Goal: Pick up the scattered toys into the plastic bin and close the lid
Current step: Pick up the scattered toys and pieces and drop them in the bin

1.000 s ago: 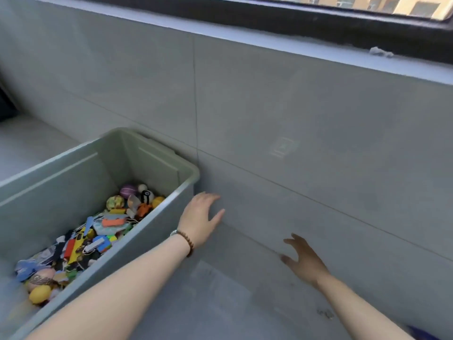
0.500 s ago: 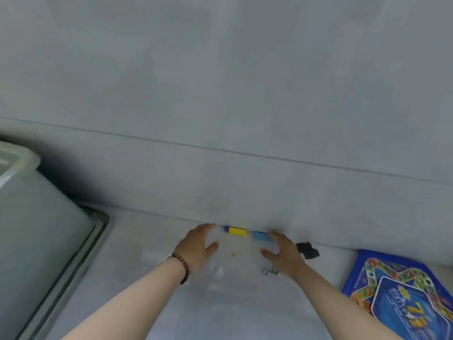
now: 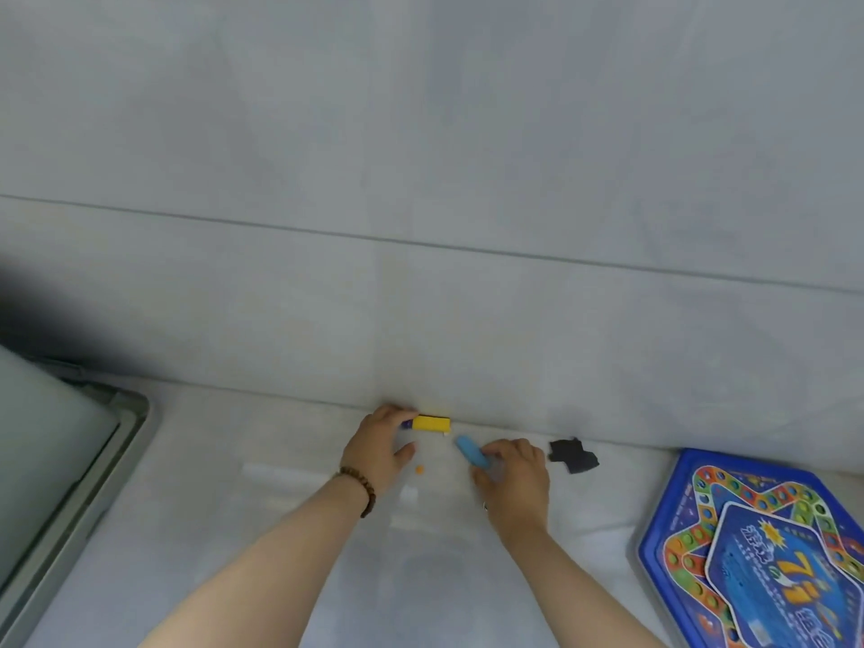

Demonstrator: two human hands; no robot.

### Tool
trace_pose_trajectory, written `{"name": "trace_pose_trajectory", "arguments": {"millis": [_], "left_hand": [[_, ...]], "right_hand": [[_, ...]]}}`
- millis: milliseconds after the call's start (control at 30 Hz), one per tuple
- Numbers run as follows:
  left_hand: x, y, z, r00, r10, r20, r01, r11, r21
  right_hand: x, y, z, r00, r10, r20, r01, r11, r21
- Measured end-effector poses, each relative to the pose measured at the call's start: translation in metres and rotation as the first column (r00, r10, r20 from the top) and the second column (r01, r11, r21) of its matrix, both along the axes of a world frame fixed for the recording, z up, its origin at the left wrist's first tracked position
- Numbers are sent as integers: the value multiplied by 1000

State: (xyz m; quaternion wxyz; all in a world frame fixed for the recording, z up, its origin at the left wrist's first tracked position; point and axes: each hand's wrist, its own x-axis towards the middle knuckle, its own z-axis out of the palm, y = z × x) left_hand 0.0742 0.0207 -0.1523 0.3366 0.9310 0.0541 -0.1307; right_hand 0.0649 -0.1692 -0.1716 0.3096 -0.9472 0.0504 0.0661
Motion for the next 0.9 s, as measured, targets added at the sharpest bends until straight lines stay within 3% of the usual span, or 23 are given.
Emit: {"name": "trace_pose_trajectory", "arguments": {"millis": [333,400,533,567,633,667,733,767,833,900], "left_hand": [[4,-24,-13,973,191,126,-183,981,-69],[5,-25,-16,981,146,127,-146,989,-9],[3,-24,-12,980,199,29,-193,971,-139],[1,-25,-10,970,241,-7,-237,948,-214],[-7,-29,-5,935,328,-133,-353,829,-434],[-12,-31,-2,920,339,-198,-392,762,-516],[-24,-37,4,906,285,-314,-421,689,-590],[-31,-40,8,897,251,-364,-434,659,-615],[-42,-43,19,863,220,-454,-491,575,-655],[-47,-42,31,801,179,-571,-589,401,-702]], "right_hand": [[-2,-15,0,999,44,8,-44,999,14],[-1,-19,-1,999,51,6,-51,999,11],[-3,-26,-1,1000,-2,-11,3,988,152],[-3,-25,3,995,-74,-64,90,955,282],[-2,-22,18,948,-191,-254,309,743,594],[-2,-18,27,922,-177,-345,378,606,700],[-2,-12,42,886,-70,-458,441,427,789],[-3,-9,46,875,-3,-484,449,381,808],[-6,-3,54,875,68,-479,422,376,825],[-11,3,56,883,72,-464,395,420,817]]}}
